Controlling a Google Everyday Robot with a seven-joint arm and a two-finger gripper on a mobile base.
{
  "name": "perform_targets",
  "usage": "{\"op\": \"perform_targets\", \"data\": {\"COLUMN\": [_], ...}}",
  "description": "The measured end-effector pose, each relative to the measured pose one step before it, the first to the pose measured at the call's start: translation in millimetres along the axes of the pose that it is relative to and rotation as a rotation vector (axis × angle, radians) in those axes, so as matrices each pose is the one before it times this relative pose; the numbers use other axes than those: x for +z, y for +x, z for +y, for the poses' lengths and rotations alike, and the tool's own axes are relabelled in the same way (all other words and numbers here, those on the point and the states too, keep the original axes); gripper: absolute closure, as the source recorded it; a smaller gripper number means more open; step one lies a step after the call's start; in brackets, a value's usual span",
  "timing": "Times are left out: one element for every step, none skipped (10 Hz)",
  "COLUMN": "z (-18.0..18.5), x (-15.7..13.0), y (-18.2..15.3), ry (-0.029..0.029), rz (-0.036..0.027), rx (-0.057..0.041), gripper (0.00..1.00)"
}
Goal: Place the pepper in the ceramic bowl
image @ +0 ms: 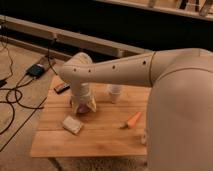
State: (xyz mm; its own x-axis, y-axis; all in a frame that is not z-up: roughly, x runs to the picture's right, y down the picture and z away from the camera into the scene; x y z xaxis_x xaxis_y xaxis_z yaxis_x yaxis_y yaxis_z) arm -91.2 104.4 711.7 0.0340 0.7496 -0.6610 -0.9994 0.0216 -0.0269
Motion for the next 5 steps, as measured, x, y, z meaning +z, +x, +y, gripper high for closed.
{"op": "perform_targets", "data": {"z": [-19.74,-17.53,-20.01,-35.0,-18.72], "x": [6.62,5.66,5.9,8.29,3.87], "y": [-5.22,-3.61,-3.04,-2.93,-2.55], "ry": [0.01606,0.00874,0.0059,0.0051,-0.00095], "rz": [-0.00115,-0.0001,-0.00064,0.00187,-0.00099], "rx": [0.04652,0.04616,0.05443,0.09563,0.05259], "gripper": [0.35,0.35,0.35,0.35,0.35]}}
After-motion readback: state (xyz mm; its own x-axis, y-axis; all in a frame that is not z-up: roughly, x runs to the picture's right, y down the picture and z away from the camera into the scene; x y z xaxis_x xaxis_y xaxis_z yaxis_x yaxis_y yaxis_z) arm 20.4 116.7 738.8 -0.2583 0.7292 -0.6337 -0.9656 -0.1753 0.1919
